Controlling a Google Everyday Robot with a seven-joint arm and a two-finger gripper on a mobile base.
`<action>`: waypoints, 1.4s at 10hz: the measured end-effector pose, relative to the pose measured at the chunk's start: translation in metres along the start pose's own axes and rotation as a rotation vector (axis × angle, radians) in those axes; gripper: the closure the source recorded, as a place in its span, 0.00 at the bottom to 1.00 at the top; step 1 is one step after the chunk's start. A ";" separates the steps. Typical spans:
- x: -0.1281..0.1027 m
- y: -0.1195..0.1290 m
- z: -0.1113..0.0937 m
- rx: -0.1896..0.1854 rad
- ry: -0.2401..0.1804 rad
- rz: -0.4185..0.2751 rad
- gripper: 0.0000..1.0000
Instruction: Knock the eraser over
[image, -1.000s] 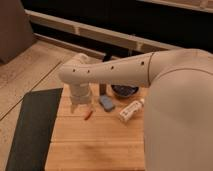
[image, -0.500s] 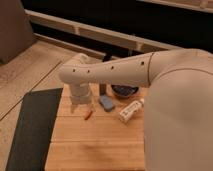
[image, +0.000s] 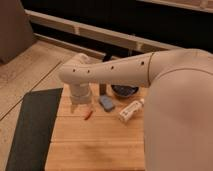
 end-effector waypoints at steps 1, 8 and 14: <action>0.000 0.000 0.000 0.000 0.000 0.000 0.35; -0.026 -0.016 0.002 0.006 -0.003 -0.004 0.35; -0.104 -0.092 0.029 -0.143 0.032 0.091 0.35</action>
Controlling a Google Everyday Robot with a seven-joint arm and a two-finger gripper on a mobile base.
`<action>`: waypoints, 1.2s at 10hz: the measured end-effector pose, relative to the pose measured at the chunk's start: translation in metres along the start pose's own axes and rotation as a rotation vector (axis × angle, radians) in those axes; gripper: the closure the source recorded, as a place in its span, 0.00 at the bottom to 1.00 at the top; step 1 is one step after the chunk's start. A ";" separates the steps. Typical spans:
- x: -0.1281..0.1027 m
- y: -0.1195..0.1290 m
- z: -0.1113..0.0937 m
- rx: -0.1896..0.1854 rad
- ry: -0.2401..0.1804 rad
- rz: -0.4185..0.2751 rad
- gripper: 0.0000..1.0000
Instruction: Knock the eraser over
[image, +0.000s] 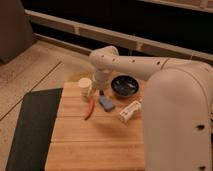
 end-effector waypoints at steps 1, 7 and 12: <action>-0.002 -0.002 0.000 -0.005 0.003 0.001 0.35; 0.003 -0.007 0.013 0.054 0.011 -0.075 0.35; -0.030 -0.051 0.025 0.141 0.025 -0.016 0.35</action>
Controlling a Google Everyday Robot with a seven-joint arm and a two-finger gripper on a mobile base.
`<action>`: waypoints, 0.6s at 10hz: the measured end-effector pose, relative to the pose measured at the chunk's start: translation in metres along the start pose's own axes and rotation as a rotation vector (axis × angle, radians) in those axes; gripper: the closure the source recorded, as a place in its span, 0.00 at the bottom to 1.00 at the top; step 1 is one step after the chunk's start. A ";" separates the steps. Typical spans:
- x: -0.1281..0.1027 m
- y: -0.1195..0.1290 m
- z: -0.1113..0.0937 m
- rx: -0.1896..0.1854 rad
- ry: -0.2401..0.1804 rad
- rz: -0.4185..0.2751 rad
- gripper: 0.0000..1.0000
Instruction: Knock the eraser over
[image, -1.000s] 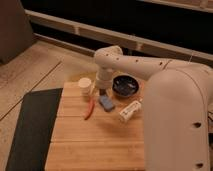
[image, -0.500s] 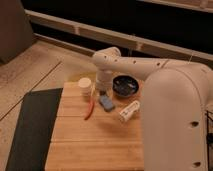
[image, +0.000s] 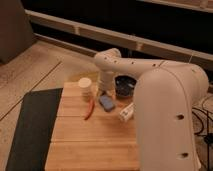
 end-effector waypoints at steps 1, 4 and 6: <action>-0.022 -0.020 0.003 0.046 -0.007 0.050 0.35; -0.058 -0.034 0.019 0.084 0.010 0.087 0.35; -0.069 -0.028 0.032 0.091 0.027 0.066 0.35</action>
